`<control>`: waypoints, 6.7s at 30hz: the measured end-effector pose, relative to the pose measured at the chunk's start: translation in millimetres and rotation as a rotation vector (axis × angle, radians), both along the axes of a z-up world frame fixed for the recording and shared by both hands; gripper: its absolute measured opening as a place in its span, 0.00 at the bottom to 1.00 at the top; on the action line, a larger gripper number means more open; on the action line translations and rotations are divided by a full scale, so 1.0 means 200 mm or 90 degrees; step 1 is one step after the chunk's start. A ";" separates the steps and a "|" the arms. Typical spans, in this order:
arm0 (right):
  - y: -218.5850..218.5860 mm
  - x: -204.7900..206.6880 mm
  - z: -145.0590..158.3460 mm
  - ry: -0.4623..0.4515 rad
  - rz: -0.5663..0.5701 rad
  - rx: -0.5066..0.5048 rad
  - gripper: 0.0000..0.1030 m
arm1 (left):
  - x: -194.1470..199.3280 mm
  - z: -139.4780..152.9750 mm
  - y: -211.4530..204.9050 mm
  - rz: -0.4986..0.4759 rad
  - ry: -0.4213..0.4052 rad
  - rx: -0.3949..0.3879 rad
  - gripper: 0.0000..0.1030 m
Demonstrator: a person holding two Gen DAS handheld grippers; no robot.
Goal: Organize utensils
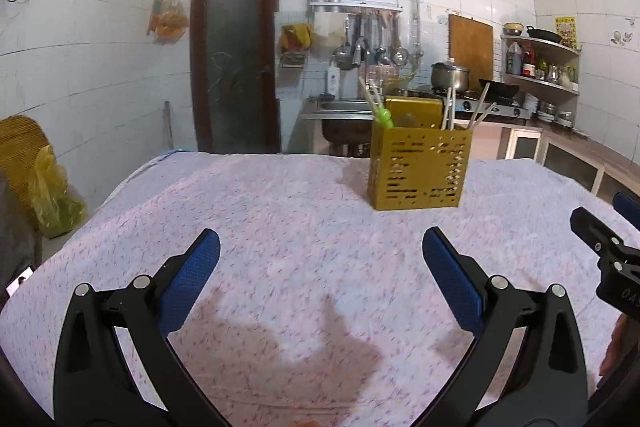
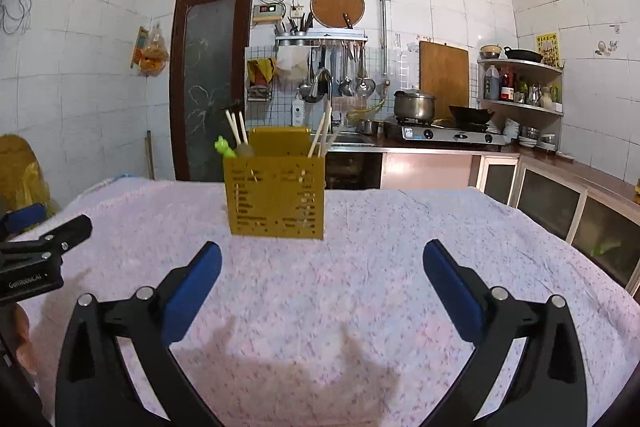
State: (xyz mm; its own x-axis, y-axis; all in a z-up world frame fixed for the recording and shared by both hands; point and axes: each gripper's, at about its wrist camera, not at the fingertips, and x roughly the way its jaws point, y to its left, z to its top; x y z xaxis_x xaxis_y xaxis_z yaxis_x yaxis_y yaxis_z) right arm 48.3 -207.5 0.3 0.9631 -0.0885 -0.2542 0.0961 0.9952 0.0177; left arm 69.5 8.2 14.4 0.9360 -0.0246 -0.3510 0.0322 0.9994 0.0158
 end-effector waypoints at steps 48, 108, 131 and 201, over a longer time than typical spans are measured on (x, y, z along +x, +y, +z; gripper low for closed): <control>0.01 -0.05 -0.08 -0.024 -0.006 -0.008 0.96 | -0.11 -0.08 -0.01 -0.005 -0.076 0.002 0.95; 0.02 -0.04 -0.09 -0.018 -0.006 -0.008 0.96 | -0.13 -0.07 -0.03 -0.013 -0.083 0.004 0.95; 0.01 -0.04 -0.09 -0.018 -0.007 -0.008 0.96 | -0.13 -0.07 -0.02 -0.012 -0.083 0.004 0.95; 0.00 -0.03 -0.09 -0.019 -0.012 -0.004 0.96 | -0.14 -0.07 -0.03 -0.012 -0.084 0.004 0.95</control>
State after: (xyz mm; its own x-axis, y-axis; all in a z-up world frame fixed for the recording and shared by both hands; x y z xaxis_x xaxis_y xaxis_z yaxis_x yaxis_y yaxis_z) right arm 42.5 -207.4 -16.8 0.9685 -0.1079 -0.2243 0.1141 0.9934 0.0148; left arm 41.9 2.3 0.0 0.9734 -0.0414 -0.2252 0.0487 0.9985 0.0267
